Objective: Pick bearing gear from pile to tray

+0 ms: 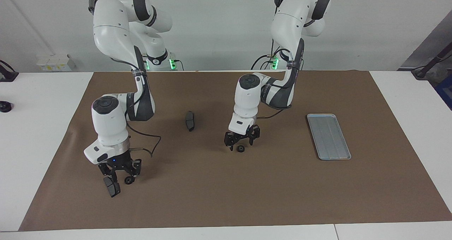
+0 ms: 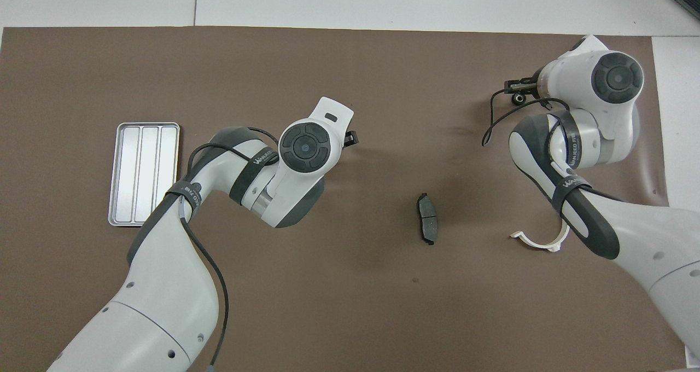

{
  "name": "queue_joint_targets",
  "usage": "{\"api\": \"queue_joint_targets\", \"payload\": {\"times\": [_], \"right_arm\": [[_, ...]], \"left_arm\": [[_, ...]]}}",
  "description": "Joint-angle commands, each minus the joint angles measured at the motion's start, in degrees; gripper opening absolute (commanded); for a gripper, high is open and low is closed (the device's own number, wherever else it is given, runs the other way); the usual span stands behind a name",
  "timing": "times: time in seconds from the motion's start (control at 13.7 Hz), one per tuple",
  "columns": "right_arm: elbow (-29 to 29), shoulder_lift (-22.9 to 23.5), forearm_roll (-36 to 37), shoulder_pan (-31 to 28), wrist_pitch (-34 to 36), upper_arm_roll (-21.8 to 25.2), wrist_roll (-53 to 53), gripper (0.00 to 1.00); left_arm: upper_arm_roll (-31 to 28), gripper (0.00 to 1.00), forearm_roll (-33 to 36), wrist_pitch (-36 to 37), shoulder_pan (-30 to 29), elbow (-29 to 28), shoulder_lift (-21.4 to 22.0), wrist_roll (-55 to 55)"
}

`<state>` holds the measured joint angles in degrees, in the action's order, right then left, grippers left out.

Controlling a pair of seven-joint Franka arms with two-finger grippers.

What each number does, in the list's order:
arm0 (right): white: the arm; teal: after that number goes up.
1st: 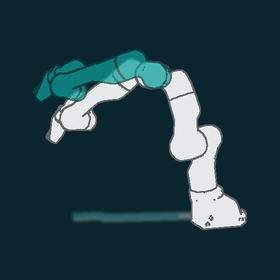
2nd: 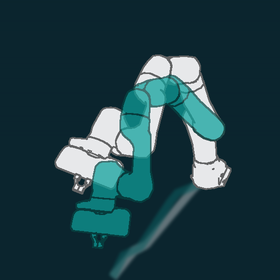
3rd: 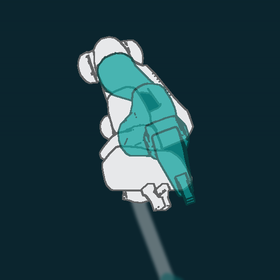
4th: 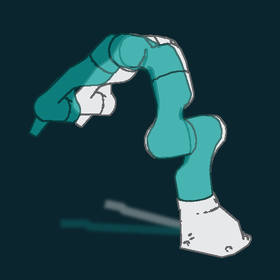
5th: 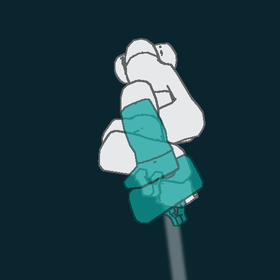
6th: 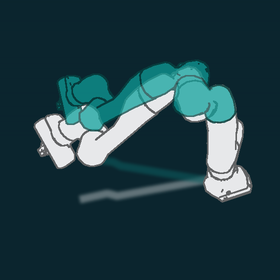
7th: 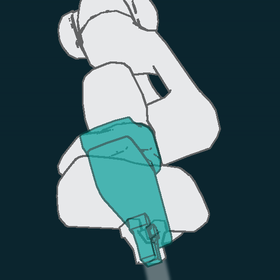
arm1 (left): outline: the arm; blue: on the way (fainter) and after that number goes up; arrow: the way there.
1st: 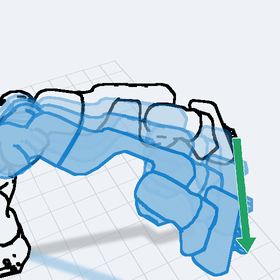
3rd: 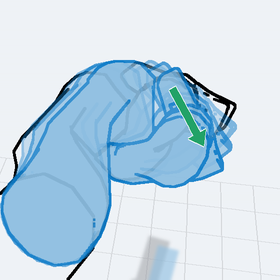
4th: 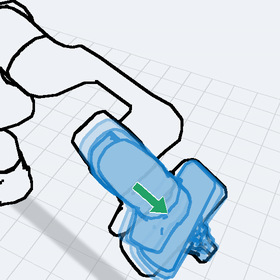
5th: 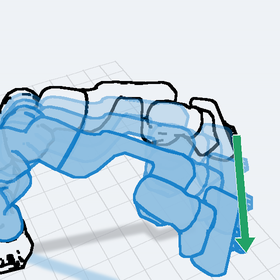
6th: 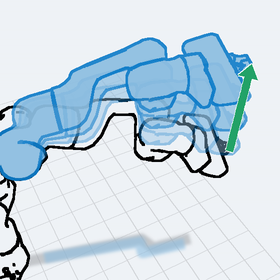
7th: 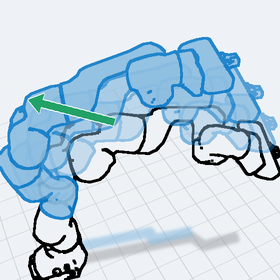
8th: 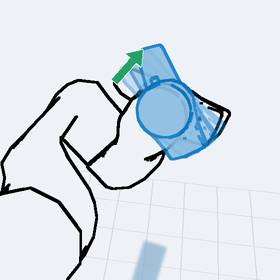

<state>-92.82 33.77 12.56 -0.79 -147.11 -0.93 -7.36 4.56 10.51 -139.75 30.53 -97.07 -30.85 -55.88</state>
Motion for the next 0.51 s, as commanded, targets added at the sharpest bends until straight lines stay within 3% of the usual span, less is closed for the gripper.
{"api": "queue_joint_targets", "payload": {"times": [0.0, 0.15, 0.44], "right_arm": [[-0.25, 0.59, -1.05, -1.05, -1.78, -1.01, 0.33, 0.65], [-0.95, 0.59, -2.01, -0.97, -1.52, -1.01, 0.24, 0.63], [-2.89, 0.33, -2.19, -0.88, -1.69, -1.01, 0.24, 0.6]], "left_arm": [[-0.34, 0.7, 1.17, -1.14, 0.32, 0.21, -0.7, -1.08], [-0.34, 0.48, 1.17, -2.63, 0.23, -0.4, -0.7, -1.08], [-0.43, 0.45, 1.44, -2.54, 0.41, -0.4, -0.96, -1.16]]}}
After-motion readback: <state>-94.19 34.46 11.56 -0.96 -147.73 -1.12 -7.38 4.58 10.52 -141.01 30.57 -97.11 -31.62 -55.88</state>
